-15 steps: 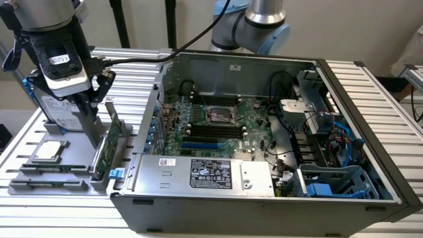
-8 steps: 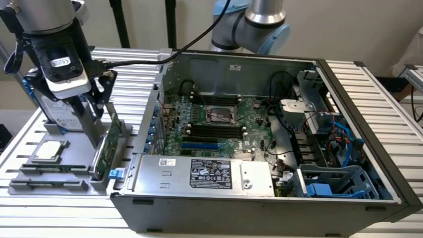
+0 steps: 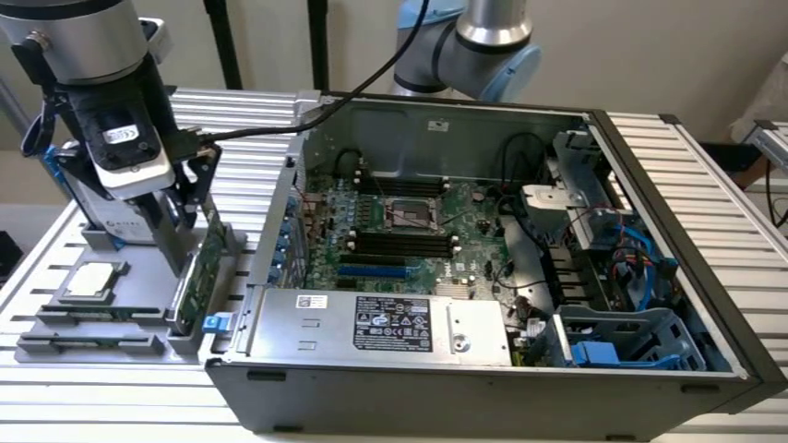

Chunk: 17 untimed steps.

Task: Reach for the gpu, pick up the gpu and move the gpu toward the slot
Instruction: 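Pick up the gpu and move the gpu toward the slot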

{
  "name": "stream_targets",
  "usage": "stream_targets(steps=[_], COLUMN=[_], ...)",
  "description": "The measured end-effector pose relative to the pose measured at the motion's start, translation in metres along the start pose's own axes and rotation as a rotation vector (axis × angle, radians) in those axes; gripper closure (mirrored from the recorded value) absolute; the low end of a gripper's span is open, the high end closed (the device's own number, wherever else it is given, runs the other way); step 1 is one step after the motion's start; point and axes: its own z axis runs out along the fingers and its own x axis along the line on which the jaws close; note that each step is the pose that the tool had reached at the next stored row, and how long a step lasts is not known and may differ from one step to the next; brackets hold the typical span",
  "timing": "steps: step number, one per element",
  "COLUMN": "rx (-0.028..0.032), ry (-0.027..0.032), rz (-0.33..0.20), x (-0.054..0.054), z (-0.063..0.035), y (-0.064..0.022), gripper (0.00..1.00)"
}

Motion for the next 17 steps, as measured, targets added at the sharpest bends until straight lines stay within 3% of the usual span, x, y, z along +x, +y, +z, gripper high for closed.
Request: stream_targets(steps=[13, 17], rx=[0.0, 0.0], ry=[0.0, 0.0], rz=[0.0, 0.0], x=[0.0, 0.0], z=[0.0237, 0.031], y=[-0.001, -0.0013], gripper=[0.58, 0.5])
